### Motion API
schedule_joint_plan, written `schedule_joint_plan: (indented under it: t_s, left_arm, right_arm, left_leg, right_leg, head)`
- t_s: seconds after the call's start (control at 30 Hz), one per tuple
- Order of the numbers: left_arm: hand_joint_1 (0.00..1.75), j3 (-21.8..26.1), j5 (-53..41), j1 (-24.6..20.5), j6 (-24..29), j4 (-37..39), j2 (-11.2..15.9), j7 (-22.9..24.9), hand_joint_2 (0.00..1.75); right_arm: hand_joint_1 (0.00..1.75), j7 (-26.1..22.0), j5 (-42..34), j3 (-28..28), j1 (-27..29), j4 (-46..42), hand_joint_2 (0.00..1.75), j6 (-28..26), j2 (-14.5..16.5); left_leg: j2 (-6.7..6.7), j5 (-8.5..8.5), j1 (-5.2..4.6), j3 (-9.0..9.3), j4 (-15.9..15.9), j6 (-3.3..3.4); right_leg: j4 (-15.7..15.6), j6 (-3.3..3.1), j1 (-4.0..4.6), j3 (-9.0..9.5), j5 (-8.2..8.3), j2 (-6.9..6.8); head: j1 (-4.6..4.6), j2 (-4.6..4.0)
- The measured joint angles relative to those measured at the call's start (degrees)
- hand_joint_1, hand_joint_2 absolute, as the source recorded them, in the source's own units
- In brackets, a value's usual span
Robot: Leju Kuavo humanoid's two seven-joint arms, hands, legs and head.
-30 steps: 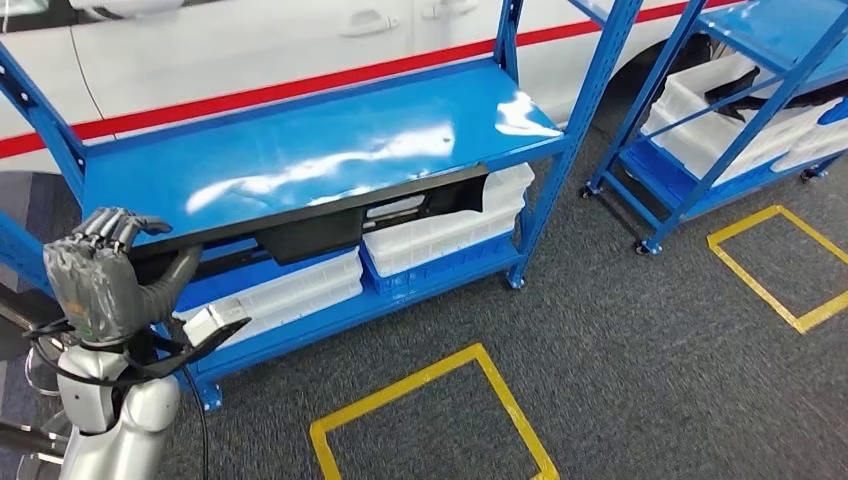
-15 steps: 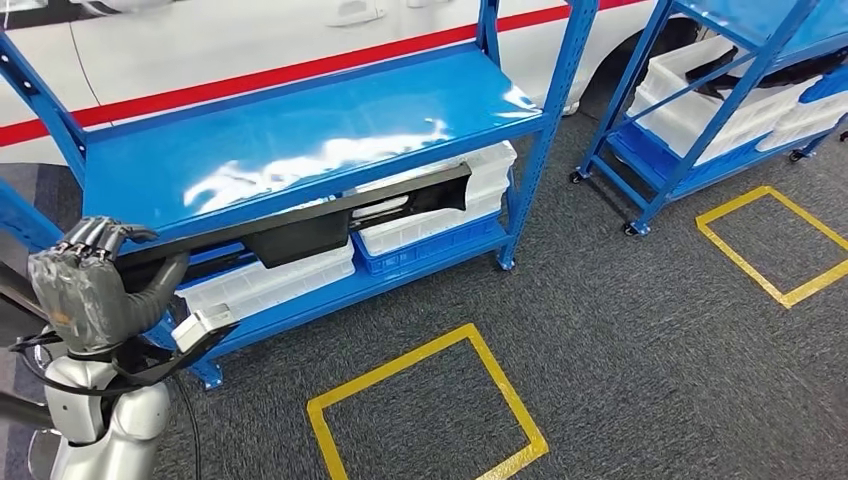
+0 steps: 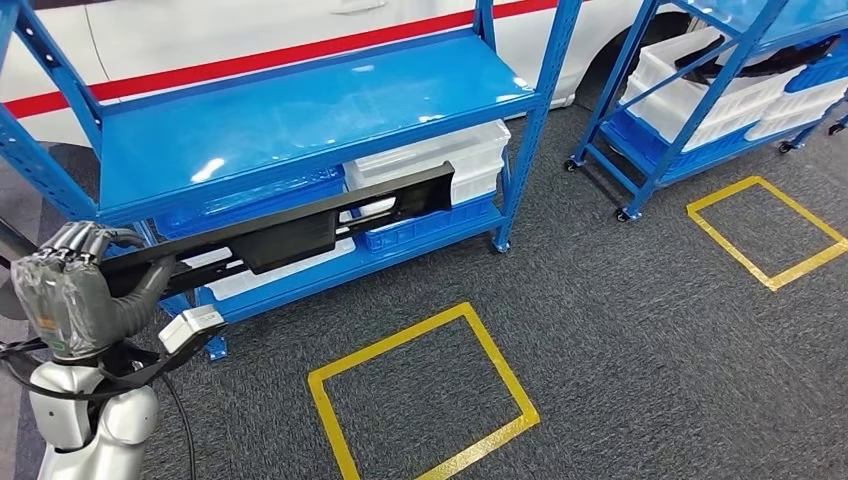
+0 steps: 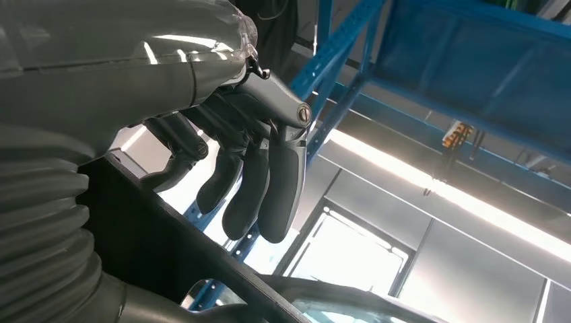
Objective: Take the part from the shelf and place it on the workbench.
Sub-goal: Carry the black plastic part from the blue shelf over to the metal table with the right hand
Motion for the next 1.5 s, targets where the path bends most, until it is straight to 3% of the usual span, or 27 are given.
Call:
schedule_joint_plan:
  t_s: [0.1,0.13,0.17,0.2,0.23,0.27,0.33,0.4,0.47,0.5,0.6,0.63,0.67,0.73,0.8,0.87,0.9,0.97,1.0,1.07,1.13,1.17,1.2,1.27,1.33,1.4,1.5]
  left_arm:
    - [1.75,0.0,0.0,0.0,0.0,0.0,0.1,0.1,1.75]
    - [1.75,0.0,0.0,0.0,0.0,0.0,0.2,0.2,1.75]
    - [1.75,0.0,0.0,0.1,0.0,0.0,0.2,0.2,1.75]
    - [1.75,0.0,0.0,0.1,0.0,0.0,0.3,0.2,1.75]
    - [1.75,0.0,0.0,0.2,0.0,0.0,0.3,0.2,1.75]
    - [1.75,0.1,0.0,0.2,0.0,0.0,0.3,0.2,1.75]
    - [1.75,0.1,0.0,0.1,0.0,-0.2,0.4,0.3,1.75]
    - [1.75,0.2,0.0,0.1,0.0,-0.3,0.4,0.3,1.75]
    - [1.75,0.2,0.0,0.2,0.0,-0.3,0.5,0.3,1.75]
    - [1.75,0.3,0.0,0.3,0.0,-0.3,0.6,0.3,1.75]
    - [1.75,0.5,0.0,0.4,0.0,-0.3,0.8,0.3,1.75]
    - [1.75,0.6,0.0,0.4,0.0,-0.3,0.9,0.3,1.75]
    - [1.75,0.7,-0.1,0.5,0.0,-0.3,1.0,0.2,1.75]
    - [1.75,0.9,-0.2,0.5,0.0,-0.3,1.2,0.0,1.75]
    - [1.75,1.2,-0.3,0.5,0.0,-0.3,1.3,-0.4,1.75]
    - [1.75,1.6,-0.5,0.5,0.0,-0.6,1.3,-1.0,1.75]
    - [1.75,1.9,-0.6,0.5,0.0,-0.8,1.3,-1.4,1.75]
    - [1.75,2.6,-0.7,0.5,0.0,-1.1,1.3,-2.2,1.75]
    - [1.75,2.9,-0.8,0.5,0.0,-1.1,1.3,-2.5,1.75]
    - [1.75,3.2,-0.9,0.7,0.0,-1.3,1.2,-2.8,1.75]
    - [1.75,3.7,-0.9,0.9,0.0,-1.3,1.2,-3.1,1.75]
    - [1.75,3.9,-1.0,1.1,0.0,-1.3,1.2,-3.3,1.75]
    - [1.75,4.1,-1.0,1.3,0.0,-1.3,1.2,-3.5,1.75]
    - [1.75,4.6,-1.0,1.5,0.0,-1.5,1.2,-3.8,1.75]
    - [1.75,5.1,-0.9,1.6,0.0,-1.9,1.3,-4.0,1.75]
    - [1.75,5.7,-0.8,1.7,0.0,-2.2,1.3,-4.2,1.75]
    - [1.75,6.5,-0.8,2.1,0.0,-2.7,1.5,-4.5,1.75]
  right_arm:
    - [0.0,0.0,-0.3,0.0,0.1,0.0,0.0,-0.1,0.0]
    - [0.0,0.1,-0.4,-0.1,0.1,0.0,0.0,-0.1,0.0]
    - [0.0,0.0,-0.5,-0.1,0.1,0.0,0.0,-0.1,0.0]
    - [0.0,0.0,-0.5,-0.1,0.1,0.0,0.0,-0.1,0.0]
    - [0.0,0.0,-0.6,-0.1,0.1,0.0,0.0,-0.1,0.0]
    - [0.0,0.0,-0.6,-0.1,0.0,0.0,0.0,-0.2,0.0]
    - [0.0,0.0,-0.6,-0.1,0.0,0.0,0.0,-0.2,0.0]
    - [0.0,0.0,-0.6,-0.1,0.0,0.0,0.0,-0.2,0.1]
    - [0.0,0.1,-0.6,-0.2,0.0,0.0,0.0,-0.2,0.1]
    - [0.0,0.1,-0.6,-0.2,0.0,0.0,0.0,-0.2,0.1]
    - [0.0,0.1,-0.7,-0.2,0.0,0.0,0.0,-0.2,0.1]
    - [0.0,0.1,-0.7,-0.2,0.0,0.0,0.0,-0.2,0.1]
    - [0.0,0.1,-0.8,-0.2,0.0,0.0,0.0,-0.2,0.1]
    - [0.0,0.1,-1.1,-0.2,0.0,0.0,0.0,-0.2,0.1]
    - [0.0,0.1,-1.5,-0.2,0.0,0.0,0.0,-0.2,0.3]
    - [0.0,0.1,-1.7,-0.2,0.0,0.0,0.0,-0.3,0.5]
    - [0.0,0.1,-1.8,-0.2,0.0,0.0,0.0,-0.3,0.6]
    - [0.0,0.1,-2.0,-0.2,0.0,0.0,0.0,-0.3,0.6]
    - [0.0,0.1,-2.2,-0.2,0.1,0.0,0.0,-0.4,0.6]
    - [0.0,0.1,-2.3,-0.2,0.1,0.0,0.0,-0.5,0.6]
    - [0.0,0.1,-2.5,-0.2,0.1,0.0,0.0,-0.6,0.6]
    - [0.0,0.1,-2.6,-0.2,0.1,0.0,0.0,-0.6,0.6]
    - [0.0,0.1,-2.7,-0.2,0.1,0.0,0.0,-0.6,0.6]
    - [0.0,0.1,-2.9,-0.2,0.2,0.0,0.0,-0.7,0.6]
    - [0.0,0.1,-3.1,-0.2,0.2,0.0,0.0,-0.9,0.6]
    - [0.0,0.1,-3.4,-0.2,0.4,0.0,0.0,-1.0,0.6]
    - [0.0,0.1,-3.7,-0.2,0.5,0.0,0.0,-1.1,0.7]
  left_leg:
    - [0.19,2.17,0.08,-2.37,-0.1,0.77]
    - [0.2,2.79,0.07,-3.31,0.0,0.73]
    - [0.2,3.37,0.07,-4.26,0.2,0.63]
    - [0.2,3.87,0.1,-5.2,0.5,0.48]
    - [0.19,4.3,0.14,-6.06,0.8,0.28]
    - [0.17,4.65,0.17,-6.81,1.1,0.04]
    - [0.16,5.32,0.1,-7.91,1.8,-0.62]
    - [0.18,6.19,0.07,-8.48,2.0,-1.32]
    - [0.12,6.25,0.16,-8.98,2.1,-1.99]
    - [0.06,5.08,0.21,-9.42,2.9,-2.29]
    - [-0.04,-2.69,0.38,-11.98,12.0,-2.81]
    - [-0.04,-4.53,0.41,-12.69,15.7,-2.85]
    - [-0.04,-4.95,0.39,-12.84,18.2,-2.8]
    - [-0.06,-2.31,0.28,-10.66,17.6,-2.36]
    - [-0.05,0.32,-0.06,-5.62,10.7,-1.29]
    - [-0.01,-0.01,-0.44,-1.4,3.8,-0.52]
    - [0.0,-0.55,-0.62,-0.6,2.0,-0.35]
    - [-0.09,-0.1,-0.47,-0.53,0.5,-0.2]
    - [-0.18,0.4,-0.31,-0.63,0.0,0.06]
    - [-0.47,1.47,-0.01,-1.15,-0.5,0.55]
    - [-0.95,2.15,-0.02,-2.21,-0.3,0.72]
    - [-1.29,2.38,0.02,-2.69,0.0,0.6]
    - [-1.67,2.54,0.09,-3.16,0.3,0.48]
    - [-2.61,2.67,0.29,-4.01,1.1,0.17]
    - [-3.53,2.68,0.33,-4.97,2.0,-0.42]
    - [-4.35,2.92,0.34,-5.72,2.5,-1.27]
    - [-4.64,2.77,0.51,-6.42,3.1,-2.3]
  right_leg:
    - [8.8,0.7,-0.29,-2.32,-8.36,0.18]
    - [12.3,0.93,-0.41,-2.79,-9.75,0.18]
    - [14.5,1.13,-0.54,-2.69,-9.72,0.18]
    - [14.9,1.28,-0.7,-1.74,-8.4,0.18]
    - [13.3,1.38,-0.88,0.19,-6.64,0.18]
    - [9.9,1.42,-1.05,3.0,-5.49,0.2]
    - [1.9,1.12,-0.94,8.53,-5.83,0.36]
    - [-2.0,0.52,-0.5,10.55,-6.99,0.5]
    - [-2.5,-0.39,-0.53,10.05,-6.44,0.36]
    - [-2.6,-0.97,-0.58,9.63,-6.0,0.25]
    - [-2.3,-2.33,-0.33,7.62,-4.5,0.07]
    - [-2.1,-2.5,-0.16,6.82,-4.1,0.06]
    - [-1.9,-2.59,0.01,6.03,-3.74,0.06]
    - [-1.4,-2.66,0.34,4.64,-3.14,0.08]
    - [-0.9,-2.58,0.66,3.76,-2.58,0.08]
    - [-0.7,-2.14,0.69,3.26,-1.94,0.0]
    - [-0.8,-1.8,0.59,3.09,-1.56,-0.13]
    - [-0.9,-1.1,0.44,2.84,-1.01,-0.33]
    - [-0.4,-0.8,0.41,2.52,-1.57,-0.3]
    - [4.0,-0.28,0.27,0.72,-5.05,0.02]
    - [11.3,0.23,-0.03,-1.86,-9.25,0.2]
    - [13.7,0.46,-0.23,-2.49,-10.19,0.2]
    - [14.1,0.67,-0.45,-2.11,-10.02,0.21]
    - [8.5,0.99,-1.0,1.81,-7.25,0.66]
    - [1.8,0.99,-1.34,5.84,-5.52,2.41]
    - [-0.1,0.56,-1.16,6.66,-5.61,3.11]
    - [-0.4,-0.68,-1.05,6.48,-4.94,1.38]
  head:
    - [-0.01,0.0]
    - [-0.01,0.0]
    - [-0.01,0.0]
    - [-0.01,0.0]
    - [0.0,0.0]
    - [0.0,0.0]
    - [-0.02,0.0]
    - [-0.04,0.0]
    - [-0.04,0.0]
    - [-0.04,0.0]
    - [-0.05,0.0]
    - [-0.05,0.0]
    - [-0.05,0.0]
    - [-0.04,0.0]
    - [-0.04,0.0]
    - [-0.04,0.0]
    - [-0.04,0.0]
    - [-0.04,0.0]
    - [-0.03,0.0]
    - [-0.02,0.0]
    - [-0.03,0.0]
    - [-0.03,0.0]
    - [-0.03,0.0]
    - [-0.02,0.0]
    - [-0.03,0.0]
    - [-0.04,0.0]
    - [-0.04,0.0]
